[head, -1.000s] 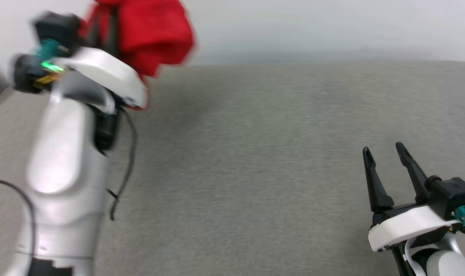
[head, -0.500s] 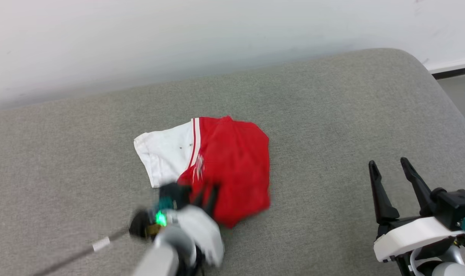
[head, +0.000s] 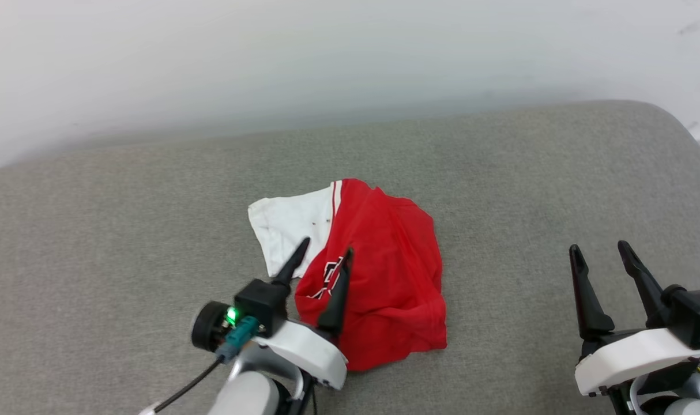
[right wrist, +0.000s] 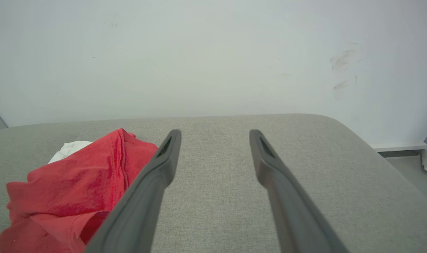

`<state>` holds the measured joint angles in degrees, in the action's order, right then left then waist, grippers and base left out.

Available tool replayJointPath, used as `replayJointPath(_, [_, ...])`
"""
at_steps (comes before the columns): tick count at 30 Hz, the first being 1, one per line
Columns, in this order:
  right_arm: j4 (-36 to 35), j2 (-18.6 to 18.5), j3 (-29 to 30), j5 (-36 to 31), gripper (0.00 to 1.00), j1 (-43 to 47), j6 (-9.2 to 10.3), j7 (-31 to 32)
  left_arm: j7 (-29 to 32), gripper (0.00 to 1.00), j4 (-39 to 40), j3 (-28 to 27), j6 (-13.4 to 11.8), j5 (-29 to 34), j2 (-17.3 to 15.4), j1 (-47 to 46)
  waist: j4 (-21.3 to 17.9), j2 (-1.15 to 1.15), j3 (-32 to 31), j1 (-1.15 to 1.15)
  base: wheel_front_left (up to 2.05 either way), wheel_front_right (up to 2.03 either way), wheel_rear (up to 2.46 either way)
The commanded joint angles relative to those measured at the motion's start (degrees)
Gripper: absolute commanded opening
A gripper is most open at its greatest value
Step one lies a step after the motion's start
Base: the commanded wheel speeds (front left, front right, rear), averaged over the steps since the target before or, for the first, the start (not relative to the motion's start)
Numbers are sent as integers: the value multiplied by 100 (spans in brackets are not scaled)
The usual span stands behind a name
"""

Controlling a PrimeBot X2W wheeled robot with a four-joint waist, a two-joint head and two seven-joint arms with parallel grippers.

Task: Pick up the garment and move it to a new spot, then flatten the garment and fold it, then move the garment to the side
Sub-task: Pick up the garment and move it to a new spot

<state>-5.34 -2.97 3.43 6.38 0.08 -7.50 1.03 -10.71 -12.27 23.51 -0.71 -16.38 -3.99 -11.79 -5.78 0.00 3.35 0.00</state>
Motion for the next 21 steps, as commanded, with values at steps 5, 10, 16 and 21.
replayJointPath(5, [-74,13,112,-67,100,160,2,58,-226,100,170,-521,-416,63,-257,-190,270,0,-254,0,0,0,0])
replayJointPath(10, [-91,13,85,-79,100,283,2,110,-285,100,200,-907,-663,21,-554,102,351,0,-365,0,0,0,0])
replayJointPath(16, [-137,13,19,-60,100,417,2,178,-206,100,389,-1297,-830,-102,-956,779,455,0,-469,0,0,0,0])
replayJointPath(21, [-219,13,-40,-13,100,516,2,212,-87,100,673,-1243,-761,-165,-1036,994,537,0,-492,0,0,0,0])
